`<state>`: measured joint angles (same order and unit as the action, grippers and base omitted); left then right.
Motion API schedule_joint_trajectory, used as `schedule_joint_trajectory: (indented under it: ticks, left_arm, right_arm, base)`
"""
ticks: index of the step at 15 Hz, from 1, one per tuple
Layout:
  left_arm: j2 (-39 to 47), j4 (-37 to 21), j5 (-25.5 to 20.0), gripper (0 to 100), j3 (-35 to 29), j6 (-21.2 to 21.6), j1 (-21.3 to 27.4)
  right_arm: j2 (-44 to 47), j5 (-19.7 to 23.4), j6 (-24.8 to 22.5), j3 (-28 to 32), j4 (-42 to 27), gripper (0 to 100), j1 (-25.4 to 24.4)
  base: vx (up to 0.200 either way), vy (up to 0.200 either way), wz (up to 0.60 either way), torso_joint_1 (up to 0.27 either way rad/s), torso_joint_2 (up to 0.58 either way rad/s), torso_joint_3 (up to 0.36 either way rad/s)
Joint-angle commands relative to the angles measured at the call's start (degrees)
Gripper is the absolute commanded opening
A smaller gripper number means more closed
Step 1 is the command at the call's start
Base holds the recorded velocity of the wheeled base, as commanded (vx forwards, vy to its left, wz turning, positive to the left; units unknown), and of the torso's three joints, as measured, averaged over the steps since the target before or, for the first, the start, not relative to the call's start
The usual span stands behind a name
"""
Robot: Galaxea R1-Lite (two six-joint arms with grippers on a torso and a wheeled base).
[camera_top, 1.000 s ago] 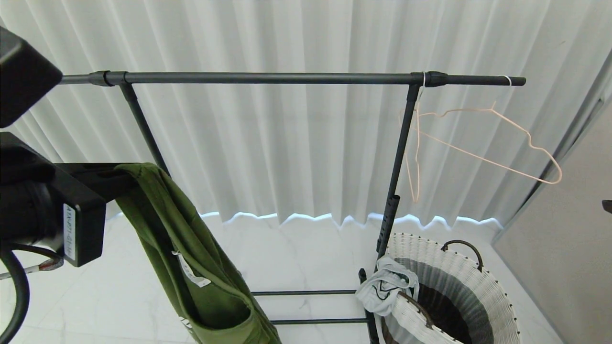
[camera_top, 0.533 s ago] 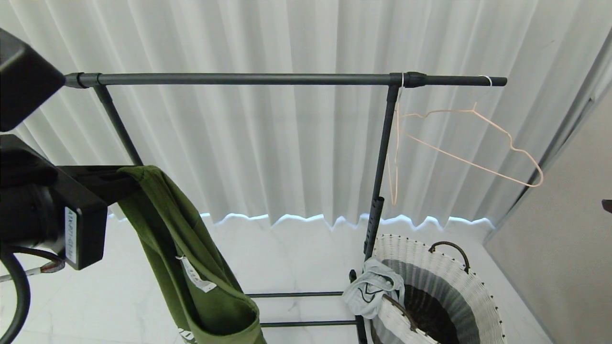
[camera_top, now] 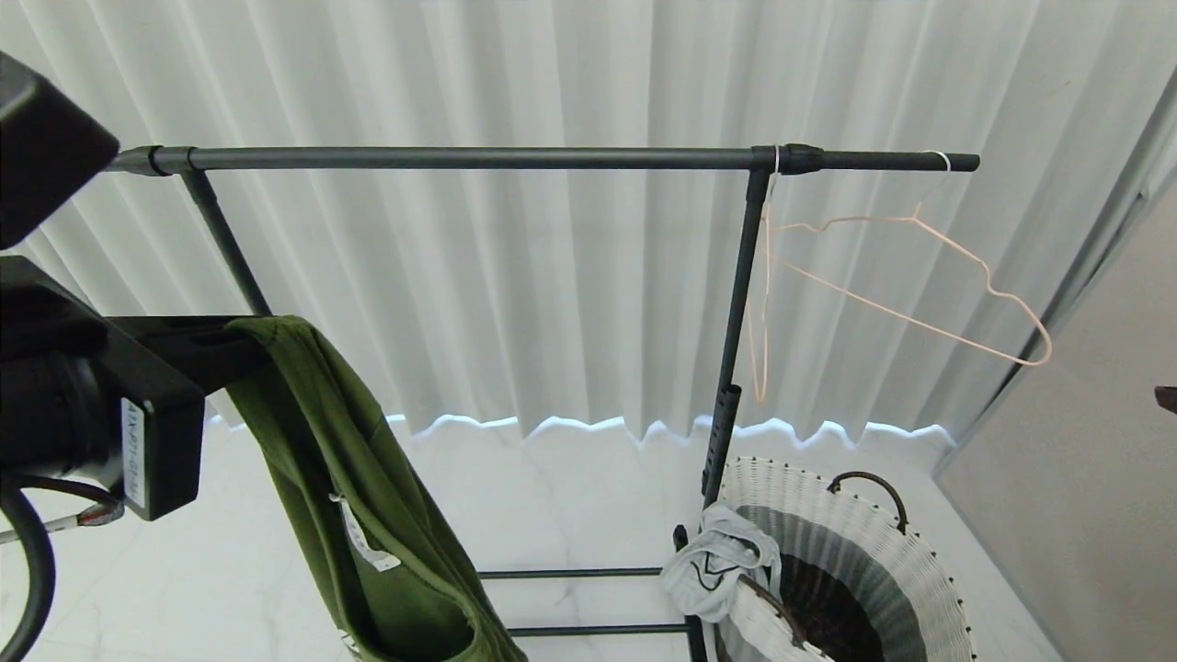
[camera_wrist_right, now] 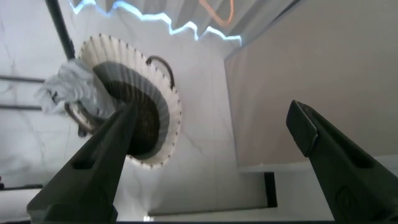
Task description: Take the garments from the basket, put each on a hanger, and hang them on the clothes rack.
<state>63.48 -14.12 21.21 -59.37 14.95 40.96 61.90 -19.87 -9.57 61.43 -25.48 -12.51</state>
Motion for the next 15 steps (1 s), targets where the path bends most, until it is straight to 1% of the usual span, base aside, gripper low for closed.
schedule_joint_trajectory:
  ticks: [1,2,3,4,5,6,9,10,12,15]
  left_arm:
    - [0.2,0.0,0.1,0,0.0,0.0,0.0]
    - [0.2,0.0,0.1,0,0.0,0.0,0.0]
    - [0.2,0.0,0.1,0,0.0,0.0,0.0]
    - [0.3,0.0,0.1,0,0.0,0.0,0.0]
    - [0.5,0.0,0.1,0,0.0,0.0,0.0]
    - [0.7,0.0,0.0,0,-0.1,-0.1,-0.1]
    - [1.0,0.0,-0.1,0,0.0,-0.1,0.0]
    - [1.1,0.2,-0.1,0,0.0,-0.2,0.0]
    - [1.3,1.2,-0.1,0,0.7,-0.2,0.0]
    - [1.3,3.9,-0.1,0,2.6,0.2,-0.1]
  right_arm:
    - [0.9,0.3,0.1,-0.1,0.5,100,0.3]
    - [1.4,2.0,0.1,-0.1,1.7,100,1.2]
    - [1.4,2.0,0.1,-0.1,1.7,100,1.2]
    - [2.3,5.9,-0.3,-0.1,3.0,100,3.4]
    - [3.0,8.1,-1.1,-0.1,3.9,100,5.1]
    - [3.5,8.7,-1.7,-0.1,4.0,100,6.0]
    - [4.5,8.8,-1.6,-0.1,4.4,100,6.4]
    - [4.8,9.6,-1.6,-0.1,4.4,100,7.3]
    - [5.8,13.1,-2.3,0.0,4.5,100,10.5]
    - [9.9,19.3,-8.0,-0.1,7.5,100,18.4]
  base:
    - [0.2,0.0,0.0,0.002,0.0,0.012]
    - [0.2,0.0,0.0,0.012,0.01,-0.002]
    - [0.2,0.0,0.0,0.022,0.01,-0.002]
    - [0.2,0.0,0.0,0.002,0.01,0.007]
    - [0.2,0.0,0.0,0.007,0.01,0.007]
    - [0.2,0.0,0.0,0.007,0.0,0.002]
    - [0.2,0.0,0.0,0.002,0.01,0.002]
    - [0.2,0.0,0.0,-0.002,0.0,0.002]
    - [0.0,0.0,0.0,0.0,0.0,0.0]
    - [0.0,0.0,0.0,0.0,0.0,0.0]
